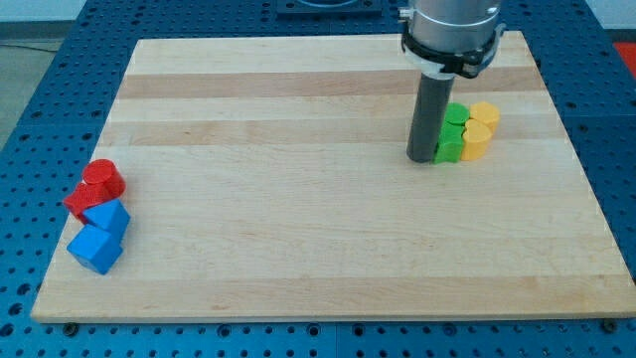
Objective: Move the blue cube towards the right side of the board
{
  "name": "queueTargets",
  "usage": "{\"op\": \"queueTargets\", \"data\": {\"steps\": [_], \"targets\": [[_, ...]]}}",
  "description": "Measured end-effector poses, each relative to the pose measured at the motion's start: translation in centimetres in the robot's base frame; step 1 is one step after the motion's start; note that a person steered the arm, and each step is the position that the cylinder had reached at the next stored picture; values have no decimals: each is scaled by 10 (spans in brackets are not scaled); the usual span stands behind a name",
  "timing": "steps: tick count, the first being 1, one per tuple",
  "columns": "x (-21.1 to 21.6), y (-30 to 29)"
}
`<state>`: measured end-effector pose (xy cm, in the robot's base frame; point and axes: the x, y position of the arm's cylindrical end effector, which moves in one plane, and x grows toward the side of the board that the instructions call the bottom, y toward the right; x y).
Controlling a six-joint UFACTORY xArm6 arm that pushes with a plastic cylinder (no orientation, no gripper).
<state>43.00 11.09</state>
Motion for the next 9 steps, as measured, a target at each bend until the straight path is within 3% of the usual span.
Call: {"op": "queueTargets", "data": {"steps": [3, 4, 5, 7, 9], "targets": [[12, -3], [75, -48], [129, -139], [149, -319], [183, -387]]}}
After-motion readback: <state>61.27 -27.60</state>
